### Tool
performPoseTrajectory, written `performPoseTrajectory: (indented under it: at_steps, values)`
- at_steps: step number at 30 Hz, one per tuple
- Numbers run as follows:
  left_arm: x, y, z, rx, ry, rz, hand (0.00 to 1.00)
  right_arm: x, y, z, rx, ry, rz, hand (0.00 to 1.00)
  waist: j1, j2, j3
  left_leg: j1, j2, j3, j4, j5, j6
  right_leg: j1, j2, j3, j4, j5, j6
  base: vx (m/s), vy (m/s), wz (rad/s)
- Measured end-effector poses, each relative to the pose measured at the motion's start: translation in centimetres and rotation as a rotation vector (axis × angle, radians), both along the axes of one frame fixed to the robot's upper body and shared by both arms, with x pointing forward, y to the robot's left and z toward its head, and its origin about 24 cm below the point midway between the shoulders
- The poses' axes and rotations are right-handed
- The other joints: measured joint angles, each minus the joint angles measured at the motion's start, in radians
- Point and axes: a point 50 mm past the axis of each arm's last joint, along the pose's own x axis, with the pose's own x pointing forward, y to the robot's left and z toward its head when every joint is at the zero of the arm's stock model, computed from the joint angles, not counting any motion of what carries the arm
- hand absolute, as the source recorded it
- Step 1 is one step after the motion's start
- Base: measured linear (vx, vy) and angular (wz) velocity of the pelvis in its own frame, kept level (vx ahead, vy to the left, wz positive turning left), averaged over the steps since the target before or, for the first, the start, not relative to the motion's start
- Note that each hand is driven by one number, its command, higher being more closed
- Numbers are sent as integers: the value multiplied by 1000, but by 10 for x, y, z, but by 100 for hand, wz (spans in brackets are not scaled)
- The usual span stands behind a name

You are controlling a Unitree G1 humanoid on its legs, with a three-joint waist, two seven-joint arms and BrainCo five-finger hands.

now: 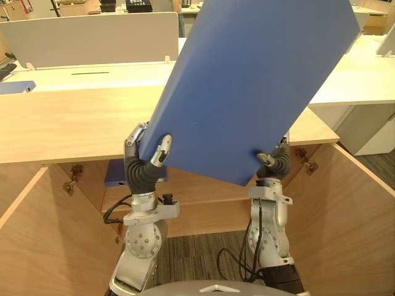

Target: Walk over to the cabinet, pick up the folder, carry it to the office cabinet, place the folder inside the office cabinet, then close the office cabinet door

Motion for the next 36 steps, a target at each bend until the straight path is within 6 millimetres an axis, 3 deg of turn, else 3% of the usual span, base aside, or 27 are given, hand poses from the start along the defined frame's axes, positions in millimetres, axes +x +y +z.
performPoseTrajectory:
  at_steps: [4, 5, 18, 22, 23, 36]
  values:
    - [1, 0, -2, 8, 8, -11, 100, 2, -3, 3, -12, -12, -10, 0, 5, -8, -2, -1, -1, -2, 0, 1, 0, 0, -1, -1, 0, 1, 1, 0, 0, 0]
    - [1, 0, -2, 11, 9, -13, 100, 2, -3, 3, -13, -11, -11, 100, 6, -10, -2, -2, -1, -2, 0, 1, 0, 0, -1, -1, 0, 1, 1, 0, 0, 0]
    - [5, 1, -19, 87, 65, -35, 100, 4, -12, 2, -74, 7, -5, 100, 5, -18, -8, -18, -4, -5, 0, 10, 0, -17, -3, -3, 5, 6, 5, 0, 0, 0]
    - [6, 5, -24, 128, 79, -28, 100, 7, -11, -9, -95, 54, 19, 100, 5, -20, -10, -18, -4, -7, 0, 16, 2, -20, -4, -4, 11, 3, 0, 0, 0, 0]
    - [7, 6, -25, 133, 86, -25, 0, 8, -10, -11, -99, 65, 22, 100, 4, -20, -10, -19, -4, -6, 0, 17, 2, -21, -4, -3, 11, 2, -1, 0, 0, 0]
    - [3, 20, -39, 230, 143, 53, 0, 4, -5, -40, -201, 199, 40, 100, 3, -24, -16, -35, -7, -15, -1, 17, -3, -30, -5, -1, 8, 7, 0, -8, 7, 1]
